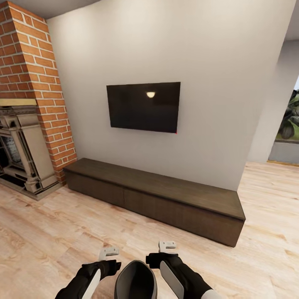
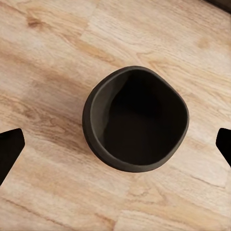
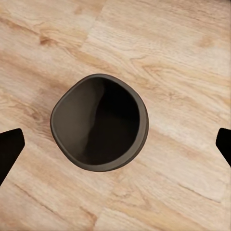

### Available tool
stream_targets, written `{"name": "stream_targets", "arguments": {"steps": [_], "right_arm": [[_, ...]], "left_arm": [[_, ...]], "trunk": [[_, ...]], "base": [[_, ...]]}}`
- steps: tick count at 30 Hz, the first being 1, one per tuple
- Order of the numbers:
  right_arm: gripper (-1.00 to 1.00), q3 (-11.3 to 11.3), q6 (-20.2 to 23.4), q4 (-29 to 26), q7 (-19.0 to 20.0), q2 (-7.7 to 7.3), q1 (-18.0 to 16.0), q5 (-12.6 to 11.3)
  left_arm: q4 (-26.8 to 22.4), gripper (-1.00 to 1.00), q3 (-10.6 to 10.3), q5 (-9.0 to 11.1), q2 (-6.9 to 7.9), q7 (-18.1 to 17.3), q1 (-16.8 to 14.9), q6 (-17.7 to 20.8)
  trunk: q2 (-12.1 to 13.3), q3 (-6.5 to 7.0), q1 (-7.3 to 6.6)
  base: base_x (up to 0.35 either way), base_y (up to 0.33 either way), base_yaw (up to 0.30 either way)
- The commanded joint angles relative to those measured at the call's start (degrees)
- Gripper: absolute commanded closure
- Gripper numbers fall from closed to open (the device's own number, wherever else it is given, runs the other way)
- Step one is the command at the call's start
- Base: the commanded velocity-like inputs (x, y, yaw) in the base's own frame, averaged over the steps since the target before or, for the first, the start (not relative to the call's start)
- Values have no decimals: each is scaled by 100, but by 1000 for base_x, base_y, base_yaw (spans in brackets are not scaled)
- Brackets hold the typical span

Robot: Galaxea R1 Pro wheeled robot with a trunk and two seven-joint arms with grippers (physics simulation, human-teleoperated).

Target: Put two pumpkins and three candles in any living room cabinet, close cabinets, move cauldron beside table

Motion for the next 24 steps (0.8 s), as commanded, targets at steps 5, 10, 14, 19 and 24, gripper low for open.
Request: {"name": "stream_targets", "arguments": {"steps": [5,10,14,19,24], "right_arm": [[-100,12,-20,-2,-48,0,-6,-42],[-100,7,-95,-7,-48,0,-6,-45],[-100,7,-107,-10,-48,0,-6,-43],[-100,7,-108,-10,-48,0,-6,-50],[-100,7,-107,-13,-53,0,-6,-45]], "left_arm": [[-6,-100,-8,47,0,16,-2,29],[-6,-100,-8,30,-39,16,-2,22],[-6,-100,-17,13,-81,16,-2,20],[-10,-100,-34,4,-117,11,-2,20],[-137,-100,-48,3,-119,-7,-2,36]], "trunk": [[-206,-97,110],[-406,-186,220],[-567,-258,308],[-767,-348,418],[-968,-438,528]], "base": [[0,0,0],[0,0,0],[0,0,0],[0,0,0],[0,0,0]]}}
